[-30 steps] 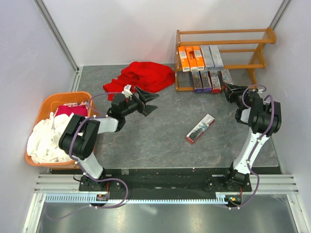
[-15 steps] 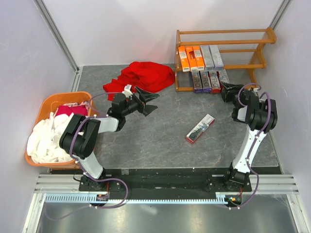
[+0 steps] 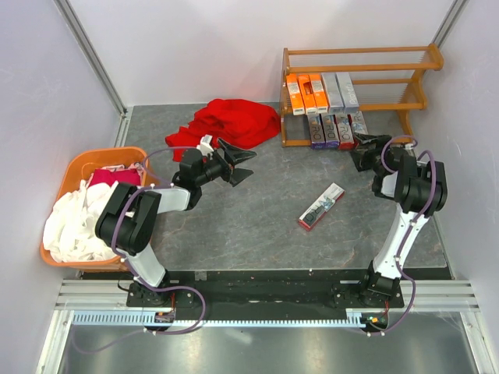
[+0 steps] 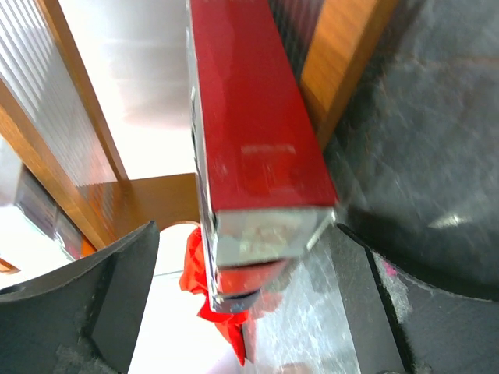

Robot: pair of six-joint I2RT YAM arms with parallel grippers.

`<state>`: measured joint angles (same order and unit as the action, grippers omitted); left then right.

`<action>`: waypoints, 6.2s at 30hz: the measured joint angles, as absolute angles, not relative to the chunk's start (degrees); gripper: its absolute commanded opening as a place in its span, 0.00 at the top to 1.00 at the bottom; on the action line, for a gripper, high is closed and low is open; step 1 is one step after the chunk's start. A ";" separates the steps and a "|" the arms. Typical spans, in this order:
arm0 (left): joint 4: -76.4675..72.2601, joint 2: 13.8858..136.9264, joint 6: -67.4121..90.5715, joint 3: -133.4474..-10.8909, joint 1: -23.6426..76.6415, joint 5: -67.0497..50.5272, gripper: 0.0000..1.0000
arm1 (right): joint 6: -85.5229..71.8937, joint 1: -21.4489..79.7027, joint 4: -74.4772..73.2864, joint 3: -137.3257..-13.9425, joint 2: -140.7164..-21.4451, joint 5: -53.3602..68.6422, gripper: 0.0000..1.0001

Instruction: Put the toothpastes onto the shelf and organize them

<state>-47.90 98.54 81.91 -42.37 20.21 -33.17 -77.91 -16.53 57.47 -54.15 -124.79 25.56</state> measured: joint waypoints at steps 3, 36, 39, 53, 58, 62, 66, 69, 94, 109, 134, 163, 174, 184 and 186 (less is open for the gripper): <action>-46.44 98.52 80.66 -42.68 20.21 -33.17 0.00 | -76.82 -16.56 56.16 -52.23 -122.98 25.54 0.02; 6.20 98.72 30.20 -79.09 44.60 -5.85 0.00 | -44.29 -11.29 11.40 -41.78 -73.52 17.15 0.02; 9.23 102.89 26.00 -82.85 48.23 -2.46 0.00 | -41.80 -11.18 8.19 -41.82 -70.11 15.59 0.02; 20.95 124.46 10.79 -104.97 61.73 7.51 0.00 | -37.78 -11.09 0.27 -42.28 -68.51 12.69 0.02; 23.03 129.19 9.39 -108.86 63.16 8.08 0.00 | -37.67 -11.09 -1.19 -42.30 -68.51 11.51 0.02; 24.36 132.05 9.28 -110.67 63.11 8.93 0.00 | -37.67 -11.09 -2.24 -42.30 -68.51 10.20 0.02; 25.23 135.02 9.30 -112.51 62.96 9.19 0.03 | -37.67 -11.09 -2.74 -42.33 -68.71 9.34 0.02; 26.00 137.14 9.30 -114.24 62.96 9.15 0.09 | -37.67 -11.09 -3.01 -42.37 -68.88 9.08 0.02; 27.24 132.77 12.08 -109.45 60.01 9.93 0.51 | -37.67 -11.09 -4.03 -43.59 -69.47 9.34 0.02; 6.55 106.85 33.30 -80.97 40.03 -9.43 0.51 | -37.21 -4.58 -5.08 -45.91 -69.36 7.55 0.02; -34.44 104.51 74.48 -52.45 26.37 -27.55 0.57 | -34.98 47.86 -5.85 -51.20 -74.06 -24.73 0.06; -39.59 102.69 78.06 -48.90 25.96 -27.75 0.42 | -37.43 55.29 -5.56 -56.53 -83.57 -30.83 0.57; -40.77 99.00 78.06 -47.07 24.45 -27.62 0.09 | -36.14 55.29 -4.97 -56.53 -83.29 -30.76 0.59; -36.42 92.99 74.39 -47.03 22.85 -27.40 0.06 | -36.40 48.14 -5.15 -52.53 -76.86 -24.80 0.59; -34.44 91.61 72.95 -47.05 22.76 -27.11 0.05 | -37.30 44.69 -4.25 -50.65 -74.91 -21.61 0.59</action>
<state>-34.44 91.61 72.95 -47.05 22.76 -27.11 -37.30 44.69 -4.25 -50.65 -74.91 -21.61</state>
